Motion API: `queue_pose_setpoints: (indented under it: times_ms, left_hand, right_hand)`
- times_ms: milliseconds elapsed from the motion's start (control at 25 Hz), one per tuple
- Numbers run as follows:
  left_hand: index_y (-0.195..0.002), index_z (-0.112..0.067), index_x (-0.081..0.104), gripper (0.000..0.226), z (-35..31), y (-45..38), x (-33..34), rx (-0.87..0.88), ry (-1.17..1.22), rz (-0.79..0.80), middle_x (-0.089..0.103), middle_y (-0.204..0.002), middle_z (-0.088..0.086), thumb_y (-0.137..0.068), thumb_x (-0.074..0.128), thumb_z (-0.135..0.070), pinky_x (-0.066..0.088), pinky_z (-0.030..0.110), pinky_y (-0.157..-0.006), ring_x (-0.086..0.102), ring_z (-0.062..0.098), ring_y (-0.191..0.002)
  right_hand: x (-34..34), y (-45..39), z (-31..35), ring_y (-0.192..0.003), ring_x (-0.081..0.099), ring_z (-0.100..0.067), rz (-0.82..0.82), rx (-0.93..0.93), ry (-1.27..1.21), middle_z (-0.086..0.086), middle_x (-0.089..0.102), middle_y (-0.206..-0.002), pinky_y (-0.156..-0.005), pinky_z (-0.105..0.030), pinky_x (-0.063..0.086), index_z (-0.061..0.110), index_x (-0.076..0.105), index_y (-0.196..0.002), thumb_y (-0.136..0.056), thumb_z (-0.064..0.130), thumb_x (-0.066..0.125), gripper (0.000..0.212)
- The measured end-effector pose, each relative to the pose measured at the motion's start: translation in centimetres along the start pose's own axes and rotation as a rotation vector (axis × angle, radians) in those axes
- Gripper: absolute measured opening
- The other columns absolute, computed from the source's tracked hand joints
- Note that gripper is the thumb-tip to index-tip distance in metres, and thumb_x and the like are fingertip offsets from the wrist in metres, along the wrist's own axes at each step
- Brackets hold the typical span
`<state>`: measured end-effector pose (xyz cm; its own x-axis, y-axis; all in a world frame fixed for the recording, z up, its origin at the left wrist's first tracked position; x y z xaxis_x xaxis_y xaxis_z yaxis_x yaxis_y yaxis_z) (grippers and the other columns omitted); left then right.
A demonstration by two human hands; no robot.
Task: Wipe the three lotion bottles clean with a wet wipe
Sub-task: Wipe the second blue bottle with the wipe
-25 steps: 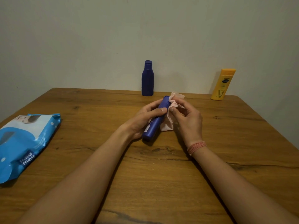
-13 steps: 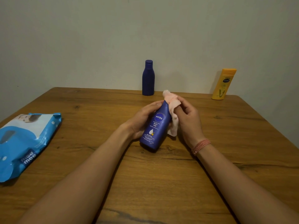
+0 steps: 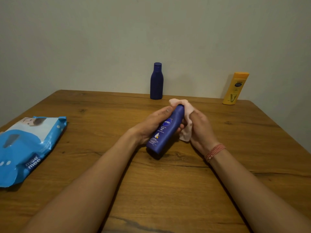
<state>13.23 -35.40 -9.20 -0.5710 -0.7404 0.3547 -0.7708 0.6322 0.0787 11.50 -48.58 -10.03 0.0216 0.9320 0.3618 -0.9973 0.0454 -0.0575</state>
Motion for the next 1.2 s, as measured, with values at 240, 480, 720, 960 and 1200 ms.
queue_pose_setpoints:
  times_ms: [240, 480, 720, 960, 1200]
  left_hand:
    - [-0.116, -0.013, 0.05, 0.038, -0.6, 0.7, 0.3, -0.075, -0.169, -0.051, 0.073, -0.074, 0.005, -0.099, 0.042, -0.046, 0.056, 0.02, -0.051, 0.069, 0.012, -0.057]
    - [-0.15, -0.031, 0.03, 0.071, 0.5, 0.0, 0.8, -0.058, -0.252, 0.163, 0.059, -0.126, 0.013, -0.088, 0.062, -0.042, 0.059, 0.031, -0.077, 0.068, 0.022, -0.091]
    - [-0.154, -0.032, 0.024, 0.085, 0.6, -0.5, -0.2, 0.001, -0.281, 0.049, 0.069, -0.119, 0.008, -0.083, 0.068, -0.018, 0.057, 0.028, -0.075, 0.07, 0.017, -0.087]
    - [-0.136, -0.023, 0.052, 0.062, -2.6, 0.7, -1.0, 0.474, -0.576, -0.38, 0.062, -0.125, -0.002, -0.08, 0.079, -0.018, 0.052, 0.032, -0.094, 0.063, 0.01, -0.108]
    - [-0.118, -0.023, 0.057, 0.048, -2.7, 0.5, -1.5, 0.631, -0.955, -0.499, 0.06, -0.12, -0.006, -0.081, 0.072, 0.003, 0.05, 0.034, -0.099, 0.057, 0.008, -0.111]
  right_hand:
    - [0.8, 0.3, 0.4, -0.115, 0.061, -0.031, 0.25, 0.061, -0.04, -0.016, 0.058, -0.13, -0.101, -0.055, 0.043, 0.016, 0.057, -0.132, -0.092, 0.04, 0.055, 0.047]
    - [-0.6, 0.1, 0.5, -0.08, 0.06, -0.022, -0.068, -0.033, 0.041, -0.012, 0.061, -0.099, -0.063, -0.031, 0.053, 0.012, 0.062, -0.112, -0.097, 0.038, 0.05, 0.032]
    - [-1.9, -0.3, 1.0, -0.104, 0.064, -0.023, -0.264, -0.197, -0.032, -0.014, 0.067, -0.114, -0.092, -0.039, 0.053, 0.001, 0.062, -0.117, -0.1, 0.037, 0.047, 0.042]
    - [-4.0, -0.3, 1.3, -0.119, 0.06, -0.026, -0.342, -0.17, -0.244, -0.01, 0.065, -0.125, -0.098, -0.041, 0.051, 0.011, 0.059, -0.129, -0.092, 0.032, 0.06, 0.043]
    - [0.0, 0.6, 2.3, -0.093, 0.063, -0.014, -0.047, -0.247, 0.056, -0.005, 0.065, -0.113, -0.079, -0.027, 0.052, 0.013, 0.06, -0.125, -0.08, 0.046, 0.065, 0.056]
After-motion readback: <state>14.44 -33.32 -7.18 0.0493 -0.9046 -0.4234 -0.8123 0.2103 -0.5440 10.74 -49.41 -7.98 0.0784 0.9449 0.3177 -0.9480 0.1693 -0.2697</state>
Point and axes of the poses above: each hand's wrist, its own y-axis away from the middle knuckle, its own x-axis out of the palm, z = x × y, the point moved 5 cm from there along -y, towards the middle knuckle
